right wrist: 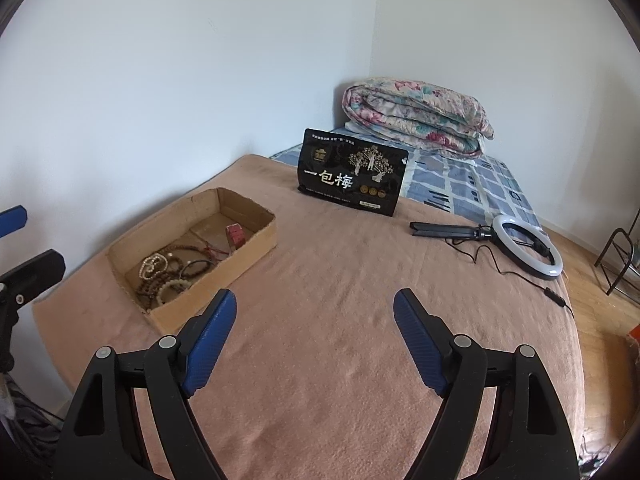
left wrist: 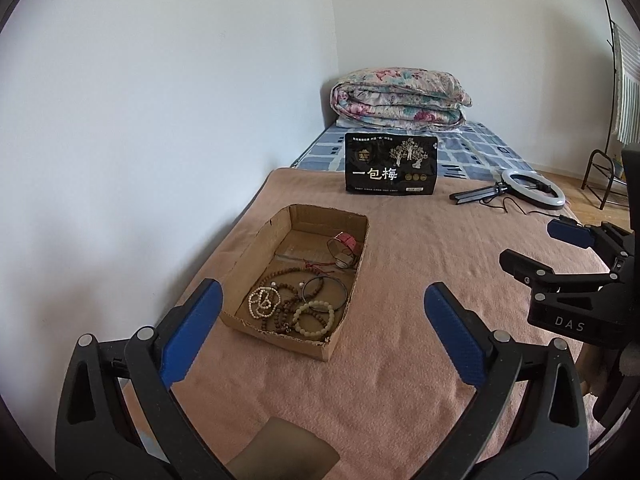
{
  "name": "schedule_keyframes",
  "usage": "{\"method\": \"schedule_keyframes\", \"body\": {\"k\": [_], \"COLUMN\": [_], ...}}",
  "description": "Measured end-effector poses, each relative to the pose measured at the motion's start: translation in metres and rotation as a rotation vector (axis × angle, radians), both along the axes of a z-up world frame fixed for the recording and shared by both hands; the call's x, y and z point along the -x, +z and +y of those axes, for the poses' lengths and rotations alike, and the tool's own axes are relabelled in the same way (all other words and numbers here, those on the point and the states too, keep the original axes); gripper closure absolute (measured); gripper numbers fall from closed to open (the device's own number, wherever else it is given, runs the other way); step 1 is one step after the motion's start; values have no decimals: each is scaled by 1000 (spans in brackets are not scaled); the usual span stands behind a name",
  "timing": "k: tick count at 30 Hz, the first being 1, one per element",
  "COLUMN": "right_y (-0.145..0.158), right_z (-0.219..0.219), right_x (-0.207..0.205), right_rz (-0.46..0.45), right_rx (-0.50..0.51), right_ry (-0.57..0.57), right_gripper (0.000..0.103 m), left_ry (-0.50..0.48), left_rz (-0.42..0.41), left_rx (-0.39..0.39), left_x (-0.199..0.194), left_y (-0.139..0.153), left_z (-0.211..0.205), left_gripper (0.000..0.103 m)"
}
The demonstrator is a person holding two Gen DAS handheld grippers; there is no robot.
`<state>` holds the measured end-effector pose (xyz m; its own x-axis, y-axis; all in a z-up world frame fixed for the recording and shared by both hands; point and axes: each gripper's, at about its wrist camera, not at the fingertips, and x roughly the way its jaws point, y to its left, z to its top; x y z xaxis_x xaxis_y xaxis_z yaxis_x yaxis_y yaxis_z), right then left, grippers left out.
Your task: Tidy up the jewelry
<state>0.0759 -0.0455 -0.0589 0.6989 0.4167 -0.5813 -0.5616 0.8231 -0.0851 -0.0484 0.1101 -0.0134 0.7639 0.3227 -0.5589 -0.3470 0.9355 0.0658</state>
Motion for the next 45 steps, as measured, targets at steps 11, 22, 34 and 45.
{"method": "schedule_keyframes", "body": {"k": [11, 22, 34, 45], "right_y": [-2, -1, 0, 0], "right_z": [0, -1, -2, -1], "right_x": [1, 2, 3, 3], "right_rz": [3, -7, -9, -9], "right_rx": [2, 5, 4, 5], "right_ry": [0, 1, 0, -1], "right_gripper": [22, 22, 22, 22], "left_ry": [12, 22, 22, 26], "left_rz": [4, 1, 2, 12], "left_rx": [0, -2, -1, 11], "left_x": [0, 2, 2, 2], "left_y": [-2, -1, -1, -4], "left_z": [2, 3, 3, 5], "left_gripper": [0, 0, 0, 0]}}
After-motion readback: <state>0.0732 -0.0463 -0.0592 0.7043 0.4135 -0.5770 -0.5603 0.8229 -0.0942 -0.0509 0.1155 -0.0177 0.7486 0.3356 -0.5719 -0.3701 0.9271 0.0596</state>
